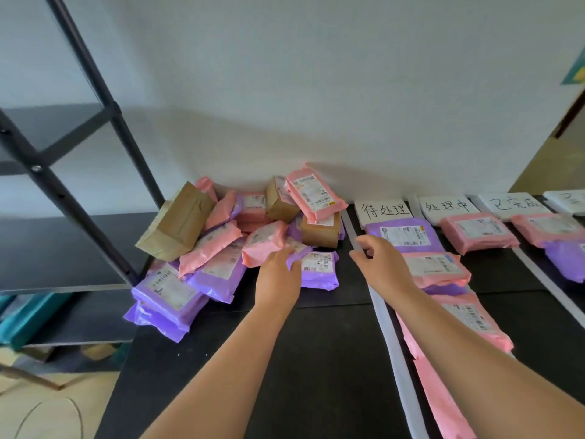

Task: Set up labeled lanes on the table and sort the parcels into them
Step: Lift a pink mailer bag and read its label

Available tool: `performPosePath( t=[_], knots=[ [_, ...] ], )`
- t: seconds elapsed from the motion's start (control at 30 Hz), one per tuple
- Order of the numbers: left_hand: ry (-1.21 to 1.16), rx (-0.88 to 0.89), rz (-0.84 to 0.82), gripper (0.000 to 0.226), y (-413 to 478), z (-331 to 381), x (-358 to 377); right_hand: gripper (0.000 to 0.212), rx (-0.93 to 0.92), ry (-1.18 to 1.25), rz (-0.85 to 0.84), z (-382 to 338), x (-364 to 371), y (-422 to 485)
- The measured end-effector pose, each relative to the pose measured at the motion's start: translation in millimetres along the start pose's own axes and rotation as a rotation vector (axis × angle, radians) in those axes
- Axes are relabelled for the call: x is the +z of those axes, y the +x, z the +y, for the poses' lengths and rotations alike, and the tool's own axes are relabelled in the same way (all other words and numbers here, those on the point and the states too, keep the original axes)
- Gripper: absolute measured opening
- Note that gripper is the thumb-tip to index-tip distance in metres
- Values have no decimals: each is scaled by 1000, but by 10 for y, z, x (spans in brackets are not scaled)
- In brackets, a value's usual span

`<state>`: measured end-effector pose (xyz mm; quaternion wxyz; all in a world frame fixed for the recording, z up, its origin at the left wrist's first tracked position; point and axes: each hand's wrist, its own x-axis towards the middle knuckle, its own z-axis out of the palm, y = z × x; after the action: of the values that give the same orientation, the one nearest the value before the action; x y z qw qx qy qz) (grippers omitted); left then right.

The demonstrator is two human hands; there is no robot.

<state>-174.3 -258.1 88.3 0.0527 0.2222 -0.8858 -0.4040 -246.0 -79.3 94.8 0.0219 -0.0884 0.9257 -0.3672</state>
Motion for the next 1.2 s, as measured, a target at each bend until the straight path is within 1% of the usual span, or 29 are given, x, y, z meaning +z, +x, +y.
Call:
performPosePath(
  t=[0.13, 0.27, 0.43, 0.53, 0.63, 0.7, 0.77, 0.83, 0.93, 1.07, 1.2],
  knots=[
    [18, 51, -33, 37, 425, -47, -158, 34, 21, 8, 20, -244, 198, 239],
    [60, 121, -52, 33, 794, 18, -167, 35, 43, -25, 31, -290, 326, 506],
    [-17, 37, -108, 41, 1196, 66, 7, 33, 15, -115, 1, -249, 359, 1010],
    [-35, -8, -98, 41, 1458, 113, 130, 40, -24, -151, -28, -216, 386, 1441],
    [-77, -100, -84, 42, 1749, 156, 268, 32, -37, -196, -66, -161, 488, 1817],
    [-96, -146, -87, 36, 1926, 160, 365, 27, -41, -219, -90, -110, 555, 2013],
    [-129, -173, -93, 33, 2060, 154, 446, 26, -41, -228, -99, -66, 596, 2154],
    [-164, -193, -84, 31, 2148, 152, 510, 29, -24, -236, -118, -26, 640, 2261],
    [-173, -208, -72, 22, 2221, 173, 604, 29, -11, -249, -168, 3, 715, 2340],
    [-209, -263, -75, 24, 2234, 211, 701, 45, -28, -266, -216, 64, 848, 2389],
    [-261, -292, -22, 27, 2192, 226, 692, 39, -22, -245, -183, 32, 797, 2325]
  ],
)
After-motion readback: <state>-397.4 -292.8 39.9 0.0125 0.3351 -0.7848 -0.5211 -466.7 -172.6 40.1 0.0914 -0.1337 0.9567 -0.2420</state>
